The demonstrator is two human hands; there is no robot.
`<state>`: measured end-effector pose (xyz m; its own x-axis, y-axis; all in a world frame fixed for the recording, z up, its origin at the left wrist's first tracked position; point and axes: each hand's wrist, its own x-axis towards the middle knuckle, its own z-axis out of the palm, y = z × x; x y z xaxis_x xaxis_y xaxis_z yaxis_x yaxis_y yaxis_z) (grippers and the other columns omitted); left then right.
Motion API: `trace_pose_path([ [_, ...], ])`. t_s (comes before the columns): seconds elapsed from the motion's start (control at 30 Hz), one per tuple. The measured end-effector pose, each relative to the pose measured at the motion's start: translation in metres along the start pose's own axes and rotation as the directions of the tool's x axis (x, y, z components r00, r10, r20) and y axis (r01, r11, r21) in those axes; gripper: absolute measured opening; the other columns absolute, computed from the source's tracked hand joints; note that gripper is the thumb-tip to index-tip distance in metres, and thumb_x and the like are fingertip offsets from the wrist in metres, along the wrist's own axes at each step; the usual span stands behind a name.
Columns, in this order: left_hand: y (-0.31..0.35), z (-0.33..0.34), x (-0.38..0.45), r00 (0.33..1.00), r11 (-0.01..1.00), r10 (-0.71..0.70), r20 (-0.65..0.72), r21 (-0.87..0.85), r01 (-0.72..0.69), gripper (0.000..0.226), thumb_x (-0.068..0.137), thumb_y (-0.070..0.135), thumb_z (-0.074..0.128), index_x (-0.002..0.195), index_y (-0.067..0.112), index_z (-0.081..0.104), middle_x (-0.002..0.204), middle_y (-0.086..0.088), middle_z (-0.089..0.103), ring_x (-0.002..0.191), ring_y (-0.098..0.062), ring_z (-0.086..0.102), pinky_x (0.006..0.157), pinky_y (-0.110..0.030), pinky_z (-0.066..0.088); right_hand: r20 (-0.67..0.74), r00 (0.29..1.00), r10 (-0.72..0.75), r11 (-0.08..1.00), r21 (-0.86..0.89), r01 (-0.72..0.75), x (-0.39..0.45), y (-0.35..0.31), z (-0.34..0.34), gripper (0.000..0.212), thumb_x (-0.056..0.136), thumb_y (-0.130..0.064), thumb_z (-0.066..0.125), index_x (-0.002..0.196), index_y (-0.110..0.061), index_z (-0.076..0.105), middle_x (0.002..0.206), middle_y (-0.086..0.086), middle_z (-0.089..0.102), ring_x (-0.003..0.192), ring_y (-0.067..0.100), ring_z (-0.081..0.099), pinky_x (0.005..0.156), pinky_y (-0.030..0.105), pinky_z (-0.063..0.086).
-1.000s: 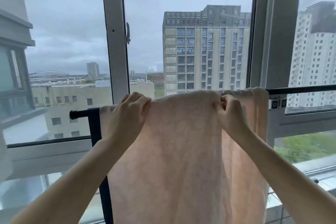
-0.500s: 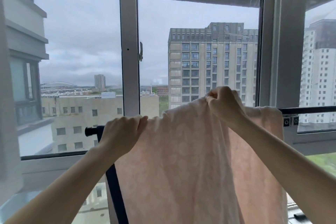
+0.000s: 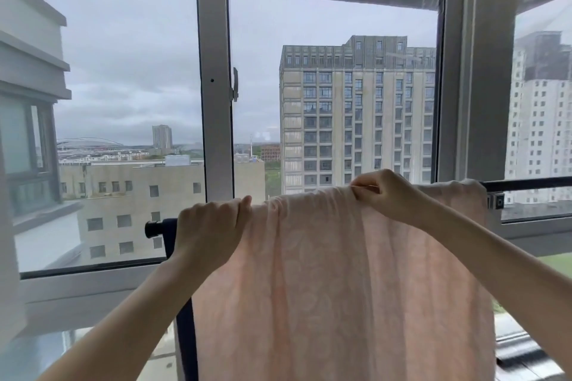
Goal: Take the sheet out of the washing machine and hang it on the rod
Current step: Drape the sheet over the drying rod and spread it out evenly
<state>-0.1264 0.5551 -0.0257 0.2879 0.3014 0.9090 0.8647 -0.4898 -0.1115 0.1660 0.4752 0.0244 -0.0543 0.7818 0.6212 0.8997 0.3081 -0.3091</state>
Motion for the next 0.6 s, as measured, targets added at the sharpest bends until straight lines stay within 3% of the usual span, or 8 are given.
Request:
trace_pose_path([
  [0.17, 0.007, 0.005, 0.001, 1.000, 0.999, -0.019, -0.020, 0.026, 0.019, 0.053, 0.098, 0.045, 0.023, 0.051, 0.025, 0.033, 0.037, 0.011, 0.033, 0.029, -0.015, 0.040, 0.038, -0.020, 0.039, -0.160, 0.986, -0.046, 0.999, -0.030, 0.042, 0.000, 0.006, 0.005, 0.017, 0.093, -0.017, 0.060, 0.093, -0.010, 0.075, 0.082, -0.002, 0.074, 0.075, 0.007, 0.066, 0.080, 0.022, 0.051],
  [0.3, 0.018, 0.004, 0.000, 0.997, 0.997, -0.073, 0.002, 0.019, 0.073, 0.057, 0.101, 0.049, 0.018, 0.051, 0.026, 0.033, 0.040, 0.010, 0.039, 0.035, -0.018, 0.047, 0.043, -0.023, 0.040, -0.218, 0.966, -0.138, 0.988, -0.095, 0.120, 0.001, 0.016, 0.000, 0.018, 0.093, -0.016, 0.059, 0.099, -0.008, 0.074, 0.091, 0.004, 0.074, 0.083, 0.015, 0.068, 0.083, 0.023, 0.049],
  [0.43, 0.032, 0.000, 0.006, 0.981, 0.988, -0.153, 0.118, -0.001, 0.154, 0.059, 0.093, 0.055, 0.011, 0.055, 0.024, 0.044, 0.049, 0.006, 0.050, 0.047, -0.016, 0.052, 0.054, -0.027, 0.035, -0.230, 0.952, -0.200, 0.973, -0.164, 0.165, 0.005, 0.038, -0.017, 0.017, 0.093, -0.016, 0.060, 0.094, -0.008, 0.074, 0.087, 0.007, 0.075, 0.082, 0.021, 0.069, 0.080, 0.032, 0.052],
  [0.53, 0.037, -0.001, 0.008, 0.957, 0.975, -0.219, 0.191, 0.014, 0.220, 0.057, 0.094, 0.055, 0.012, 0.061, 0.026, 0.048, 0.060, 0.001, 0.055, 0.061, -0.023, 0.058, 0.062, -0.031, 0.039, -0.260, 0.948, -0.182, 0.973, -0.185, 0.136, 0.006, 0.068, -0.036, 0.021, 0.093, -0.015, 0.059, 0.082, -0.005, 0.073, 0.078, 0.010, 0.073, 0.074, 0.023, 0.068, 0.074, 0.034, 0.053],
  [0.6, 0.039, 0.000, 0.010, 0.942, 0.968, -0.253, 0.222, 0.062, 0.245, 0.059, 0.097, 0.053, 0.015, 0.077, 0.023, 0.062, 0.071, -0.005, 0.062, 0.072, -0.028, 0.062, 0.065, -0.033, 0.040, -0.295, 0.951, -0.093, 0.984, -0.172, 0.044, 0.005, 0.094, -0.052, 0.023, 0.094, -0.016, 0.059, 0.081, -0.003, 0.073, 0.076, 0.013, 0.072, 0.072, 0.026, 0.066, 0.072, 0.033, 0.051],
])
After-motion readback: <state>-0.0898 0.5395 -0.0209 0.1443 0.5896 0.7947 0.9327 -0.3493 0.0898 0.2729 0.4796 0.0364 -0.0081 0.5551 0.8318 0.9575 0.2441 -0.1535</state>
